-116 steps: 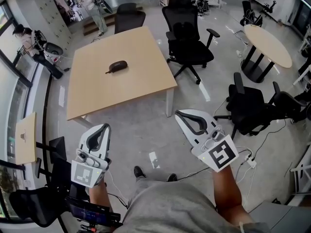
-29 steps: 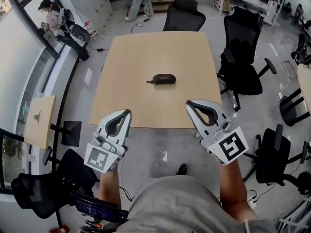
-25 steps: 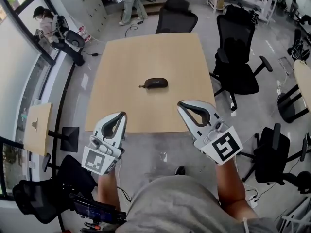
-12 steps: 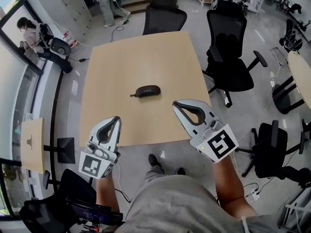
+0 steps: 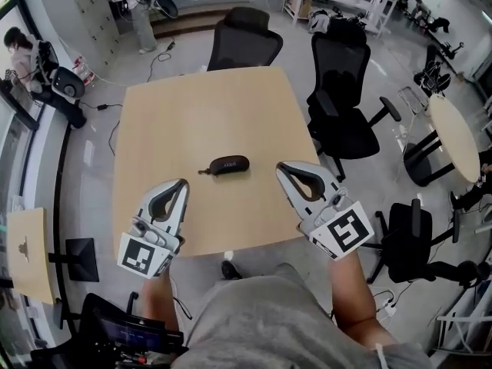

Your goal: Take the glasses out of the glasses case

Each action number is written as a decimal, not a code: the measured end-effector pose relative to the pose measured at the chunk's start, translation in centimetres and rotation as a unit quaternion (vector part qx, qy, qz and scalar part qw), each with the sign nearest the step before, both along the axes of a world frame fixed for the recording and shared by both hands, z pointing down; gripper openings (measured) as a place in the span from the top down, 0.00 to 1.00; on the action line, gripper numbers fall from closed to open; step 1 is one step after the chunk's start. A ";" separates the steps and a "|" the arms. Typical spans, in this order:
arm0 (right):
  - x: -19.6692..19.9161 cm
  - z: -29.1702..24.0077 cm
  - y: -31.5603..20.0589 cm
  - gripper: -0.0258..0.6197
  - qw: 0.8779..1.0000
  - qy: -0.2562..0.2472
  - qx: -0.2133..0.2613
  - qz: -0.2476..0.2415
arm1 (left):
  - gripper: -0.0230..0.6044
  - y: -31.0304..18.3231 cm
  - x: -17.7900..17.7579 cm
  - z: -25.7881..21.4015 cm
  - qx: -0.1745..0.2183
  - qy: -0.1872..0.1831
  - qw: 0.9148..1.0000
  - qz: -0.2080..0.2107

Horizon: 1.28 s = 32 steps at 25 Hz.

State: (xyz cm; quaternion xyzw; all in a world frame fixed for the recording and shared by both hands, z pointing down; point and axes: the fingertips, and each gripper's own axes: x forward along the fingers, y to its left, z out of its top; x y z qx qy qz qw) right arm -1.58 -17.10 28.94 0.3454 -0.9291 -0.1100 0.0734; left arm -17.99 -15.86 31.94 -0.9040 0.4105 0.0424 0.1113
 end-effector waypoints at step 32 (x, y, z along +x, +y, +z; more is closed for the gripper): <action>-5.9 4.4 -16.2 0.95 0.996 0.005 -0.059 -0.064 | 0.96 -12.8 -4.0 3.9 -0.059 0.000 0.997 -0.052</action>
